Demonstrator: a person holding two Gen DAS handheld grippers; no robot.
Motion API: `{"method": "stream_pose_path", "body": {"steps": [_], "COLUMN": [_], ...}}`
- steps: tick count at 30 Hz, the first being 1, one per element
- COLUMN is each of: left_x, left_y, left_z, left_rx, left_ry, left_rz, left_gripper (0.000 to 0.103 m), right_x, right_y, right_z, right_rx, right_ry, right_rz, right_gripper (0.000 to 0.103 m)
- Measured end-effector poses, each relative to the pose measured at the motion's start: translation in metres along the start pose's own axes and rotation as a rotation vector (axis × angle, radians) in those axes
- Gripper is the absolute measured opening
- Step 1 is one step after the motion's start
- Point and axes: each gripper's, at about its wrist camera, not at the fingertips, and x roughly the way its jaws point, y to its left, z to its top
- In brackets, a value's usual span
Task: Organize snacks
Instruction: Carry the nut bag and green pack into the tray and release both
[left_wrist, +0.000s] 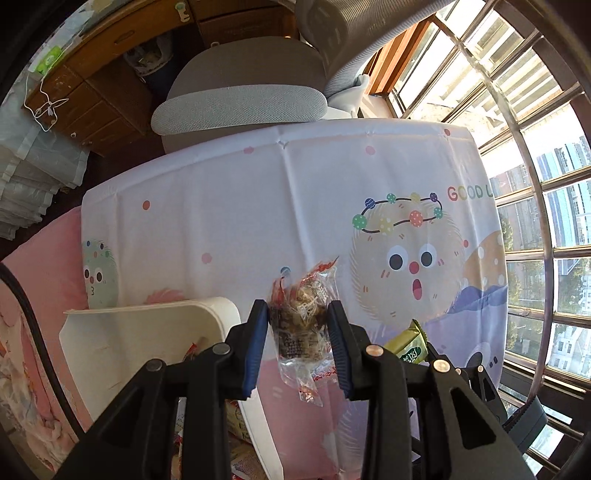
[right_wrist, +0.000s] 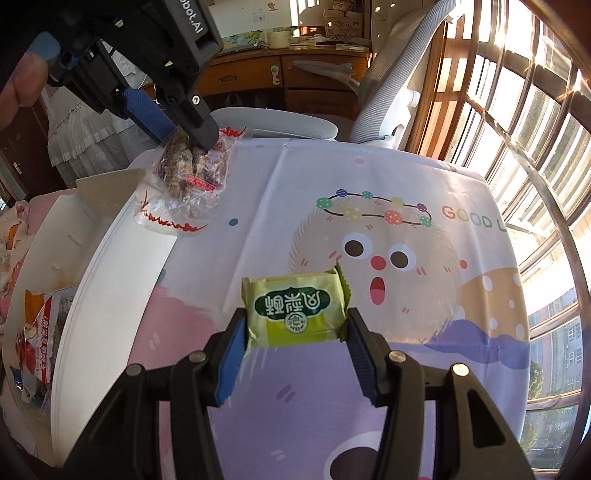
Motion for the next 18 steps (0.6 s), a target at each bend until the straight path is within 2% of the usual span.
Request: {"method": "stream_pose_path", "body": {"steps": [10, 18], "left_x": [-0.085, -0.133], "left_y": [0.037, 0.074], "left_z": [-0.061, -0.119], "left_rx": [-0.032, -0.033], "left_ry": [-0.118, -0.19], "left_rz": [-0.032, -0.061], "left_gripper": [0.031, 0.031], "right_x": [-0.055, -0.095], "right_y": [0.035, 0.076], "right_z": [-0.009, -0.022], "right_rx": [-0.032, -0.057], "right_ry": [-0.043, -0.071], "right_rz": [0.007, 0.005], "right_gripper": [0.053, 0.053]}}
